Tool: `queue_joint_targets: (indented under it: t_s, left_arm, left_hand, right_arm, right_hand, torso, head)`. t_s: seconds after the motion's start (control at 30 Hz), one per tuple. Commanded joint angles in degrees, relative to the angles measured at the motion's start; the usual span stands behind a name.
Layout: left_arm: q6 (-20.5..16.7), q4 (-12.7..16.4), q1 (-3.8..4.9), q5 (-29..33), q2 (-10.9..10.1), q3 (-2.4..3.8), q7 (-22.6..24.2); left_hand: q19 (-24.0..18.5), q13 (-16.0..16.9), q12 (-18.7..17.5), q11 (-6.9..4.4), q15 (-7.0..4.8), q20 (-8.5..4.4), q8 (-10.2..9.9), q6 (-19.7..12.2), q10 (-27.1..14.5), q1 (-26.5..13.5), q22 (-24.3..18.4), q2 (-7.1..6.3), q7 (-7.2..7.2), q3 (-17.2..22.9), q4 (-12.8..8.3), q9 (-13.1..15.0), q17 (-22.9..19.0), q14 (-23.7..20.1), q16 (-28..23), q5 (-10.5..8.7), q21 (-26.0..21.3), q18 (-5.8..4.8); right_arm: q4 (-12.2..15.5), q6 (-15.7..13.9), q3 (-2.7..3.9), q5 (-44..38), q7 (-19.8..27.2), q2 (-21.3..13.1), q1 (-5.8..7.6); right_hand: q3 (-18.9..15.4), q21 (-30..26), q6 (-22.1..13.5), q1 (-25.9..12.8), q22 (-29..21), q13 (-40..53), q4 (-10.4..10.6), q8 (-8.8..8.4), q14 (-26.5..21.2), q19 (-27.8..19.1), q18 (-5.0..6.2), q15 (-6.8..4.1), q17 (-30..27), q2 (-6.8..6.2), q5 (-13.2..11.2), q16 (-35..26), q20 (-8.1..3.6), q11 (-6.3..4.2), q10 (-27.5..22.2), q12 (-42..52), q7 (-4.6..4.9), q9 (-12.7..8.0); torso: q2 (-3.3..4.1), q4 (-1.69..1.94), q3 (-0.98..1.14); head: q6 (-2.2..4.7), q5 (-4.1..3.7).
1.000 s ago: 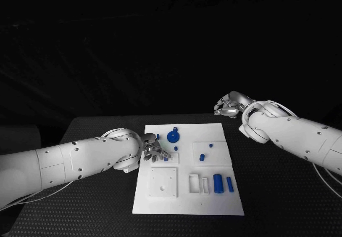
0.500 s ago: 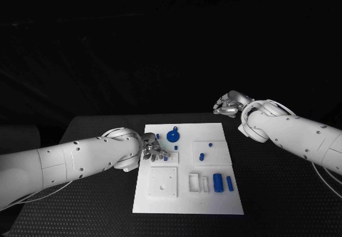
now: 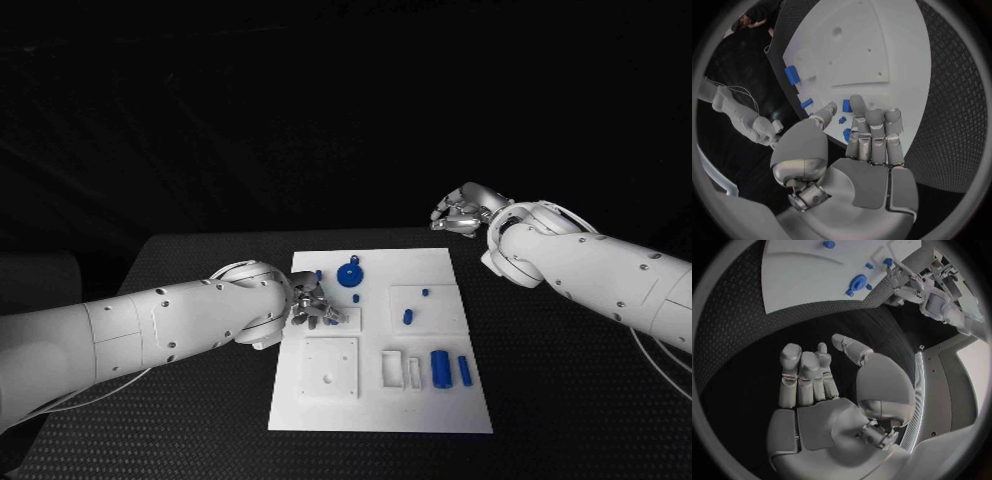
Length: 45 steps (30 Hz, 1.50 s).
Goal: Assemble the parts on the task board
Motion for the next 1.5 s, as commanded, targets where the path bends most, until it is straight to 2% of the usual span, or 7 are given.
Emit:
queue_joint_targets:
  t_s: [0.03,0.33,0.9,0.97,1.0,1.2,1.5]
  left_arm:
    - [0.9,-0.1,-0.07,-0.4,0.3,0.01,0.1]
    - [0.9,-0.6,-0.32,-0.6,0.9,0.01,0.0]
    - [1.3,-0.9,-0.56,-0.7,1.1,0.01,0.4]
    - [1.2,-0.9,-0.56,-0.6,1.1,0.01,0.4]
    - [1.1,-0.9,-0.56,-0.6,1.1,0.01,0.4]
    - [0.4,-0.8,-0.58,0.3,1.0,0.02,0.8]
    - [-1.1,-1.1,-0.73,2.8,0.9,0.08,1.2]
  left_hand:
    - [0.5,0.1,0.2,0.05,-0.29,-6.24,0.4,0.6,0.5,0.3,0.1,0.20,-0.04,-0.2,-0.3,0.0,0.1,0.3,0.3,0.36,0.2,-0.69]
    - [0.7,0.2,0.5,-0.06,-0.40,-6.29,0.6,0.9,0.7,0.4,0.2,0.84,-0.16,-0.7,-0.4,0.0,0.1,0.5,0.5,0.43,0.3,-0.70]
    - [0.9,0.2,0.8,-0.13,-0.48,-6.40,1.1,1.2,1.0,3.7,0.7,5.38,-0.24,-0.8,-3.7,-0.2,0.1,0.7,1.0,1.29,0.6,-0.72]
    - [0.8,0.2,0.8,-0.11,-0.47,-6.40,1.1,1.2,1.1,4.8,0.8,5.82,-0.23,-0.4,-4.9,-0.2,0.1,0.7,1.0,2.97,0.6,-0.73]
    - [0.9,0.2,0.9,-0.04,-0.38,-6.33,1.3,1.3,1.2,7.1,0.9,6.90,-0.13,0.5,-7.4,-0.2,0.1,0.7,1.2,6.32,0.8,-0.84]
    - [1.1,0.1,0.8,0.00,-0.30,-6.09,1.6,1.7,1.6,8.2,1.0,8.72,-0.15,0.7,-11.3,-0.3,0.0,0.9,1.3,8.28,0.9,-1.19]
    - [1.6,-0.1,0.8,-0.17,-0.41,-6.05,2.1,2.4,2.4,7.8,1.0,9.71,-0.34,1.2,-12.7,-0.4,-0.1,1.5,1.6,8.80,0.9,-1.31]
  right_arm:
    - [0.1,0.6,0.02,-0.1,0.4,0.0,-0.02]
    - [0.1,0.6,0.02,-0.1,0.3,0.0,-0.02]
    - [0.4,0.9,0.02,-0.1,0.3,-0.2,-0.02]
    - [0.4,0.9,0.02,-0.1,0.3,-0.2,-0.02]
    - [0.5,0.9,0.02,-0.1,0.3,-0.2,-0.02]
    - [0.5,0.9,0.02,-0.1,0.3,-0.2,-0.02]
    - [0.3,1.0,0.02,-0.1,0.4,-0.1,-0.02]
  right_hand:
    - [-0.2,-0.3,0.3,-0.5,0.8,-0.1,0.2,-0.19,0.0,0.0,1.74,0.10,0.1,-0.08,0.4,-0.2,-0.30,-0.03,-0.4,0.3,0.90,0.1]
    - [-0.2,-0.3,0.3,-0.5,0.8,-0.1,0.2,-0.18,0.0,0.1,1.74,0.10,0.1,-0.06,0.4,-0.2,-0.30,-0.03,-0.4,0.3,0.89,0.1]
    - [-0.2,-0.3,0.4,-0.5,0.8,-0.1,0.2,-0.17,0.0,0.1,1.74,0.10,0.1,-0.04,0.4,-0.2,-0.30,-0.04,-0.4,0.3,0.89,0.1]
    - [-0.2,-0.3,0.4,-0.5,0.8,-0.1,0.2,-0.17,0.0,0.1,1.74,0.10,0.1,-0.04,0.4,-0.2,-0.30,-0.04,-0.4,0.3,0.89,0.1]
    - [-0.2,-0.3,0.4,-0.5,0.8,-0.1,0.2,-0.17,0.0,0.1,1.74,0.10,0.1,-0.04,0.4,-0.2,-0.30,-0.04,-0.4,0.3,0.89,0.1]
    - [-0.2,-0.3,0.4,-0.5,0.8,-0.1,0.1,-0.17,0.0,0.1,1.74,0.10,0.1,-0.03,0.4,-0.2,-0.30,-0.04,-0.4,0.3,0.89,0.1]
    - [-0.2,-0.3,0.4,-0.5,0.8,-0.1,0.1,-0.16,0.0,0.1,1.74,0.10,0.1,-0.02,0.4,-0.2,-0.30,-0.04,-0.4,0.3,0.89,0.1]
  torso:
    - [-0.01,-0.01,0.03]
    - [0.01,-0.01,0.04]
    - [-0.03,0.02,0.02]
    - [-0.01,0.05,0.01]
    - [-0.01,0.05,0.01]
    - [-0.02,0.02,0.02]
    - [0.01,-0.04,0.01]
  head:
    - [-0.03,-0.12]
    - [-0.05,-0.19]
    - [-0.19,-0.37]
    - [-0.19,-0.37]
    - [-0.19,-0.37]
    - [-0.19,-0.35]
    - [-0.08,-0.37]
